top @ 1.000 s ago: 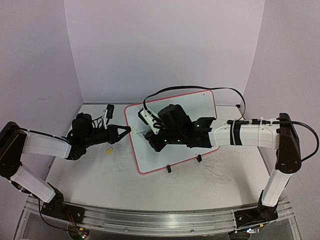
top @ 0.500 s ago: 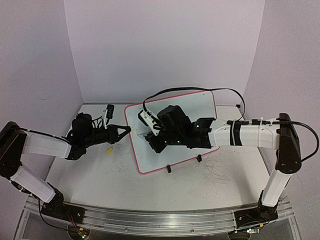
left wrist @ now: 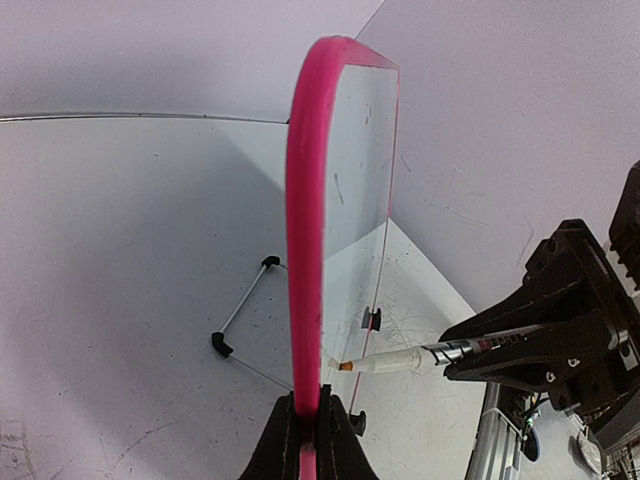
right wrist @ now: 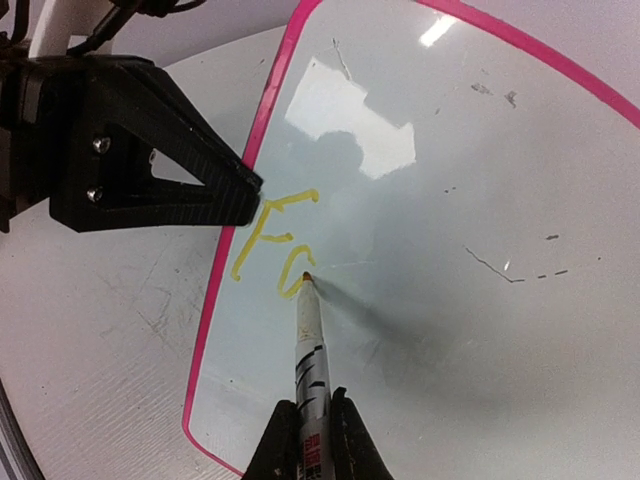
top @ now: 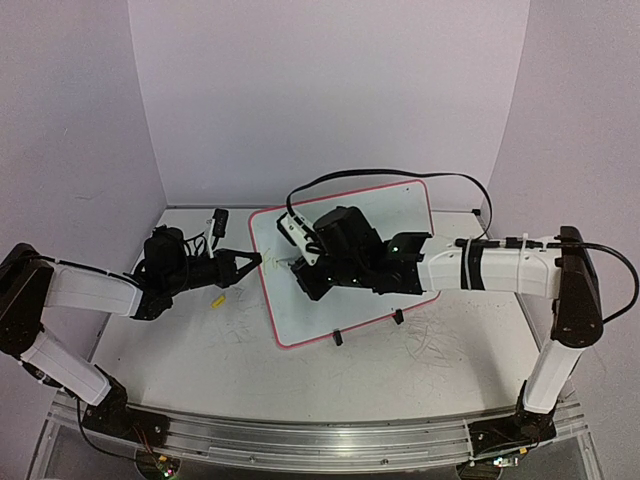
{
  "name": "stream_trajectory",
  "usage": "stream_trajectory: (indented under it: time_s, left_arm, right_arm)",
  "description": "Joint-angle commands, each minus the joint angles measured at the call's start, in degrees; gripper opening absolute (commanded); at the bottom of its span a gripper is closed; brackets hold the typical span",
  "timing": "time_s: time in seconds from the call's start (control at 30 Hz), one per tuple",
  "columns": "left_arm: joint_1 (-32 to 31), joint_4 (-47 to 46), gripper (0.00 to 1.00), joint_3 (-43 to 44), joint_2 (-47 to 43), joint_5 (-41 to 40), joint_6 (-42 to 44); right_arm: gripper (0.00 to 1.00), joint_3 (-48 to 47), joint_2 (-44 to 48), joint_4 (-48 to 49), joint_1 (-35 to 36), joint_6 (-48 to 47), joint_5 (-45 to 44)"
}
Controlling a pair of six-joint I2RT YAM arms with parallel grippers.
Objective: Write a sentence on the whiteboard
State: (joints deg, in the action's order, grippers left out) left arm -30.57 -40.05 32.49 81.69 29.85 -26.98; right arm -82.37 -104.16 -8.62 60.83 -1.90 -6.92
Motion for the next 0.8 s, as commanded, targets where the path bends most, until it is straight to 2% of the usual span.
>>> stream_trajectory:
  time_s: [0.0, 0.3, 0.77]
  left_arm:
    - [0.0, -1.4, 0.0, 0.6, -2.1, 1.2, 1.2]
    - [0.0, -1.3, 0.0, 0.5, -2.3, 1.2, 1.3]
    - [0.0, -1.2, 0.0, 0.5, -2.2, 1.1, 1.4]
  right_arm:
    - [0.0, -2.9, -1.6, 1.1, -0.3, 0.9, -3.2]
    - [0.0, -3.3, -2.3, 1.1, -0.3, 0.9, -2.3]
    - [0.0, 1.4, 0.2, 0.6, -0.3, 3.6, -0.9]
